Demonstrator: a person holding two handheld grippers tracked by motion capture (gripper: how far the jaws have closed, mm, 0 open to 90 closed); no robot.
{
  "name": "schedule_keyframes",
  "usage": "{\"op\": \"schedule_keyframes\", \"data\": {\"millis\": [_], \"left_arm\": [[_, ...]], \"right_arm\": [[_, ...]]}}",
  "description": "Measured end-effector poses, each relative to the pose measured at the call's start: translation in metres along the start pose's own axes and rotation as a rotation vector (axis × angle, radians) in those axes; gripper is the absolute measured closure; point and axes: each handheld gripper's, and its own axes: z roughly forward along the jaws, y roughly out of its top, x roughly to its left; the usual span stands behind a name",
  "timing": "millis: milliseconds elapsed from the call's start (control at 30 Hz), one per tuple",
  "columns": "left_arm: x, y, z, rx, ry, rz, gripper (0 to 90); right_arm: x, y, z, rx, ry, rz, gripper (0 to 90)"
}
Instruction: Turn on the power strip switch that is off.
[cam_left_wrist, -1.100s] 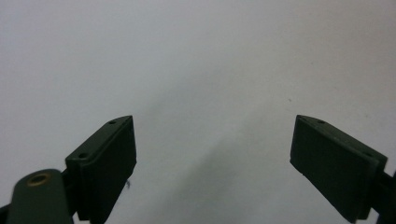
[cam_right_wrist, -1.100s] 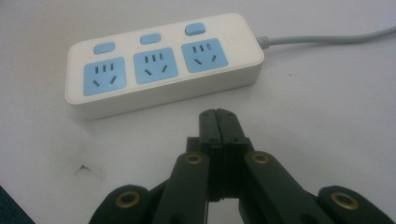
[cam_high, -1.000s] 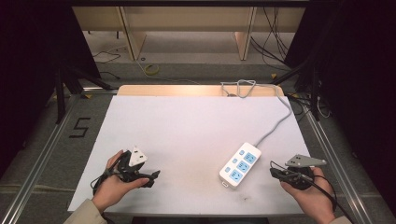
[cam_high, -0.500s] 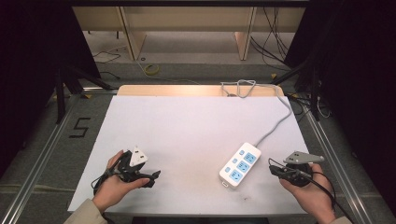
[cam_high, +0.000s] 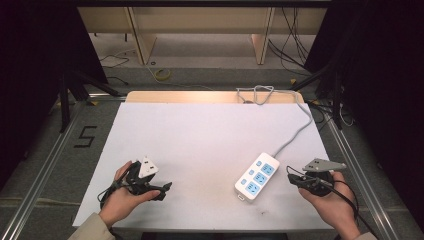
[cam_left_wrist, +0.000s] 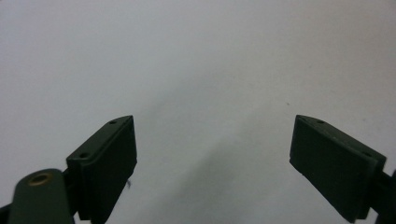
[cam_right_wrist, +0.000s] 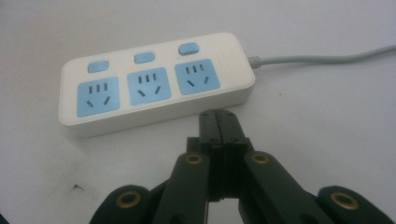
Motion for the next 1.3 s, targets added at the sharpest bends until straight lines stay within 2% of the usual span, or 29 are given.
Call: {"op": "schedule_keyframes", "data": {"millis": [600, 1300], "left_arm": [[-0.001, 0.001, 0.000, 0.000, -0.002, -0.001, 14.4], [-0.001, 0.001, 0.000, -0.001, -0.006, -0.003, 14.7]], "right_arm": [[-0.001, 0.007, 0.000, 0.000, 0.000, -0.001, 90.0], [0.003, 0.024, 0.010, 0.015, 0.021, -0.021, 90.0]]}}
